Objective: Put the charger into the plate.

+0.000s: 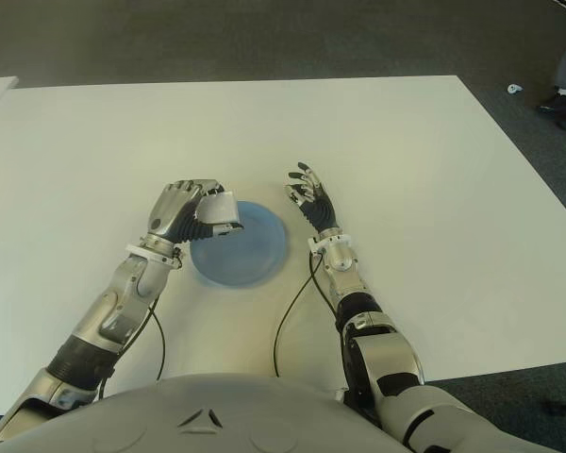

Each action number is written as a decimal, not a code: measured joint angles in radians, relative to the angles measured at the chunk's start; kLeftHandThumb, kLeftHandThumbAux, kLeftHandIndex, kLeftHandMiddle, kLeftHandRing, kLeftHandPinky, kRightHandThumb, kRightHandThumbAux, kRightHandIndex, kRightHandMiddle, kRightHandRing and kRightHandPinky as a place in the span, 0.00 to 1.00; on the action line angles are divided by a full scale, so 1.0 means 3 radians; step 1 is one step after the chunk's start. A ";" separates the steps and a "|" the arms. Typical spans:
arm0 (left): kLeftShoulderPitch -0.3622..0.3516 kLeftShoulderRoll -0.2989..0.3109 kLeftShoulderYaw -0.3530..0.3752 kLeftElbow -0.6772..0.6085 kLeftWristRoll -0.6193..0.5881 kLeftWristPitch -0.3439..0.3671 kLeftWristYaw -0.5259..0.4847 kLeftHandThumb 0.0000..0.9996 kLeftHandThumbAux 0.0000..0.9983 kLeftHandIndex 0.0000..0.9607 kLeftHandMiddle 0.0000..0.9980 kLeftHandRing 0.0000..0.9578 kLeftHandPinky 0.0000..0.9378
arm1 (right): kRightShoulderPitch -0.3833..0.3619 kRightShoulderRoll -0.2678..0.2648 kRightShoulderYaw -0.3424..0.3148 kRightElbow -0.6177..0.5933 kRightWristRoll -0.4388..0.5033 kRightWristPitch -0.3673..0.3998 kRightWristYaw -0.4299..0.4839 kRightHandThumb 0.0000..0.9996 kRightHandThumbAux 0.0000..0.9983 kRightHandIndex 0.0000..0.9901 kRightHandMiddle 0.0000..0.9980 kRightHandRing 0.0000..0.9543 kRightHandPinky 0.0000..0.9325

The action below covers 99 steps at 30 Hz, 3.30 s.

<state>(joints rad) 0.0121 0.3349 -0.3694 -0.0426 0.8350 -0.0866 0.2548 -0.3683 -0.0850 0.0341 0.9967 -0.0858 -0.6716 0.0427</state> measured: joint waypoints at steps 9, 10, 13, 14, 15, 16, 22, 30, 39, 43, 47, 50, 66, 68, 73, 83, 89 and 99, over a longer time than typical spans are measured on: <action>-0.0099 -0.0063 -0.0137 0.0269 0.0008 -0.0150 0.0005 0.38 0.54 0.84 0.87 0.89 0.90 | 0.0039 0.0072 -0.0119 -0.0151 0.0214 0.0194 0.0259 0.05 0.43 0.00 0.23 0.27 0.16; -0.0121 -0.0069 -0.0151 0.0302 0.0017 -0.0164 0.0008 0.38 0.54 0.84 0.87 0.89 0.90 | 0.0045 0.0088 -0.0134 -0.0170 0.0241 0.0217 0.0270 0.05 0.43 0.00 0.23 0.27 0.15; -0.0161 -0.0087 -0.0176 0.0395 0.0033 -0.0200 0.0026 0.39 0.55 0.84 0.87 0.89 0.89 | 0.0060 0.0125 -0.0162 -0.0220 0.0280 0.0274 0.0289 0.05 0.43 0.00 0.23 0.26 0.15; -0.0171 -0.0092 -0.0186 0.0424 0.0035 -0.0206 0.0033 0.39 0.54 0.84 0.86 0.89 0.89 | 0.0065 0.0132 -0.0171 -0.0236 0.0284 0.0293 0.0294 0.05 0.43 0.00 0.23 0.26 0.15; -0.0179 -0.0095 -0.0198 0.0444 0.0036 -0.0210 0.0036 0.39 0.55 0.84 0.86 0.89 0.89 | 0.0071 0.0138 -0.0177 -0.0252 0.0287 0.0311 0.0298 0.05 0.43 0.00 0.23 0.26 0.15; -0.0188 -0.0098 -0.0211 0.0465 0.0039 -0.0213 0.0041 0.39 0.55 0.84 0.86 0.89 0.89 | 0.0078 0.0141 -0.0182 -0.0268 0.0289 0.0320 0.0301 0.05 0.43 0.00 0.23 0.26 0.15; -0.0234 -0.0119 -0.0256 0.0576 0.0067 -0.0223 0.0072 0.37 0.53 0.81 0.85 0.87 0.87 | 0.0122 0.0149 -0.0193 -0.0342 0.0290 0.0366 0.0308 0.05 0.42 0.00 0.23 0.26 0.16; -0.0245 -0.0128 -0.0260 0.0719 0.0049 -0.0295 0.0120 0.34 0.39 0.41 0.58 0.60 0.57 | 0.0133 0.0149 -0.0194 -0.0358 0.0289 0.0371 0.0321 0.05 0.42 0.00 0.23 0.27 0.18; -0.0261 0.0016 -0.0282 0.0774 0.0097 -0.0375 0.0110 0.28 0.24 0.02 0.03 0.02 0.03 | 0.0134 0.0150 -0.0215 -0.0358 0.0317 0.0371 0.0398 0.07 0.45 0.00 0.23 0.29 0.19; -0.0260 0.0100 -0.0281 0.0730 0.0099 -0.0387 0.0065 0.28 0.21 0.00 0.00 0.00 0.00 | 0.0135 0.0150 -0.0229 -0.0357 0.0331 0.0370 0.0430 0.08 0.45 0.00 0.23 0.29 0.18; -0.0260 0.0130 -0.0281 0.0698 0.0097 -0.0394 0.0041 0.28 0.20 0.00 0.00 0.00 0.00 | 0.0135 0.0150 -0.0238 -0.0356 0.0334 0.0370 0.0449 0.07 0.44 0.00 0.23 0.29 0.17; -0.0261 0.0139 -0.0280 0.0690 0.0094 -0.0409 0.0035 0.27 0.20 0.00 0.00 0.00 0.00 | 0.0135 0.0149 -0.0245 -0.0356 0.0335 0.0369 0.0458 0.07 0.44 0.00 0.23 0.28 0.17; -0.0209 0.0227 -0.0156 0.0548 -0.0020 -0.0585 0.0035 0.23 0.22 0.00 0.00 0.00 0.00 | 0.0134 0.0140 -0.0245 -0.0337 0.0324 0.0326 0.0470 0.08 0.44 0.00 0.22 0.28 0.19; -0.0207 0.0230 -0.0124 0.0521 -0.0044 -0.0597 0.0035 0.22 0.23 0.00 0.00 0.00 0.00 | 0.0134 0.0140 -0.0245 -0.0333 0.0321 0.0317 0.0470 0.08 0.44 0.00 0.22 0.29 0.20; -0.0180 0.0236 -0.0034 0.0465 -0.0081 -0.0632 0.0070 0.19 0.27 0.00 0.00 0.00 0.00 | 0.0131 0.0139 -0.0245 -0.0324 0.0308 0.0304 0.0448 0.09 0.44 0.00 0.22 0.29 0.20; -0.0077 0.0261 0.0440 0.0389 -0.0648 -0.0927 0.0183 0.18 0.41 0.10 0.08 0.03 0.01 | 0.0131 0.0136 -0.0244 -0.0318 0.0295 0.0303 0.0419 0.09 0.45 0.00 0.21 0.28 0.18; -0.0154 0.0171 0.0729 0.0626 -0.1476 -0.1156 -0.0042 0.19 0.53 0.17 0.14 0.09 0.04 | 0.0121 0.0127 -0.0245 -0.0321 0.0295 0.0282 0.0418 0.09 0.45 0.00 0.21 0.28 0.19; -0.0631 0.0018 0.1294 0.1882 -0.2808 -0.1394 -0.0891 0.02 0.57 0.09 0.07 0.04 0.02 | 0.0114 0.0126 -0.0249 -0.0308 0.0299 0.0276 0.0419 0.09 0.45 0.00 0.22 0.28 0.20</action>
<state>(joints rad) -0.1773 0.3403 0.0188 0.5220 -0.0073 -0.5048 -0.0127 -0.3342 -0.0472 -0.0407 0.9043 0.0040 -0.5890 0.1683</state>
